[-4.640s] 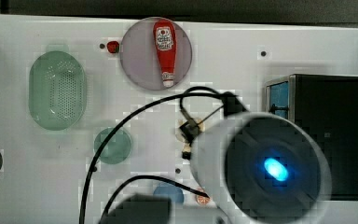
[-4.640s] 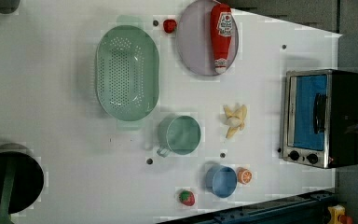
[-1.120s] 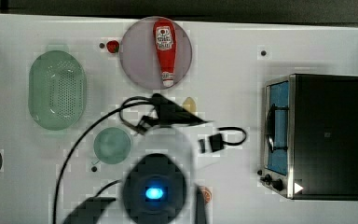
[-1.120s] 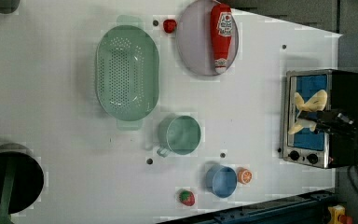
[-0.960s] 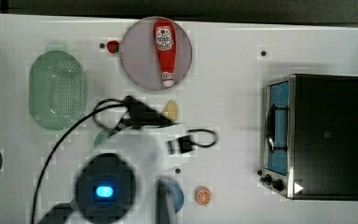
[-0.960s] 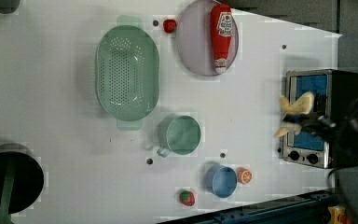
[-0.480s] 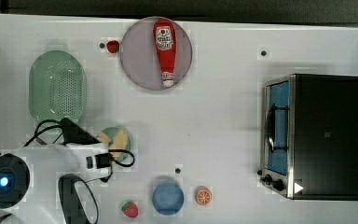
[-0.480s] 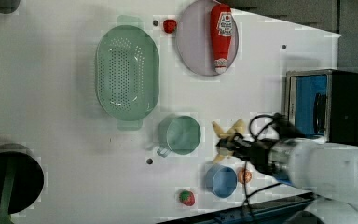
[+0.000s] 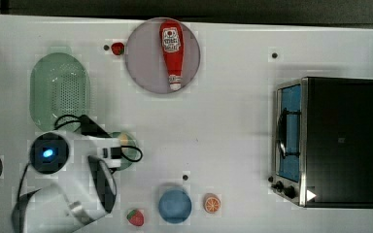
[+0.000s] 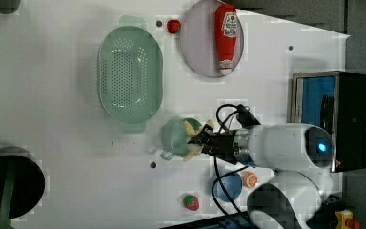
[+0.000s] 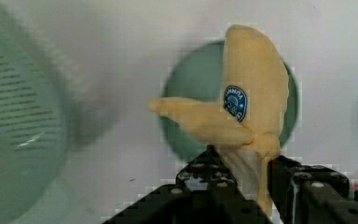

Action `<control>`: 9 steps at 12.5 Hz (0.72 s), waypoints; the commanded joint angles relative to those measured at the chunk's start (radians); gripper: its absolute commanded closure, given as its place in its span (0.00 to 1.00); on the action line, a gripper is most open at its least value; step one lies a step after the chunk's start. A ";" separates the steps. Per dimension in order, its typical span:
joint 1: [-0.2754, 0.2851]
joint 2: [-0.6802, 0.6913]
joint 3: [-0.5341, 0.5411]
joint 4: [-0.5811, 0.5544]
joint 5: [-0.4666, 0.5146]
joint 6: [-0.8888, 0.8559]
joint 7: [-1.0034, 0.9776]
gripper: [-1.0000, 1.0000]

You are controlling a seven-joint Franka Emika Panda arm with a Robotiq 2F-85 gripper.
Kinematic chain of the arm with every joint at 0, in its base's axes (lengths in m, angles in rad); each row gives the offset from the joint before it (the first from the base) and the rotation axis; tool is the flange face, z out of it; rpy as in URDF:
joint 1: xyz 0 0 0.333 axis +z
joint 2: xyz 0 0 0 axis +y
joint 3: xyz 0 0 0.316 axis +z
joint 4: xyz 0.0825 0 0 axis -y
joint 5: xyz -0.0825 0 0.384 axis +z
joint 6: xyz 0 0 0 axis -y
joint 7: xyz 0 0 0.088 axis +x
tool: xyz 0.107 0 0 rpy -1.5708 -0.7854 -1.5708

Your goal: Pick Banana and place it in mug.

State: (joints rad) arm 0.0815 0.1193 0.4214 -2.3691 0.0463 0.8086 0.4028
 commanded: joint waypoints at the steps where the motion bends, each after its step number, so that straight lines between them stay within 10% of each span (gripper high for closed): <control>1: -0.014 0.011 -0.003 0.009 -0.017 0.059 0.062 0.57; 6: -0.015 0.009 -0.014 0.003 -0.019 0.079 0.062 0.00; 9: -0.018 -0.022 -0.036 0.014 -0.015 0.070 0.061 0.00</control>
State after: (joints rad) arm 0.0610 0.1359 0.4019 -2.3730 0.0367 0.8652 0.4299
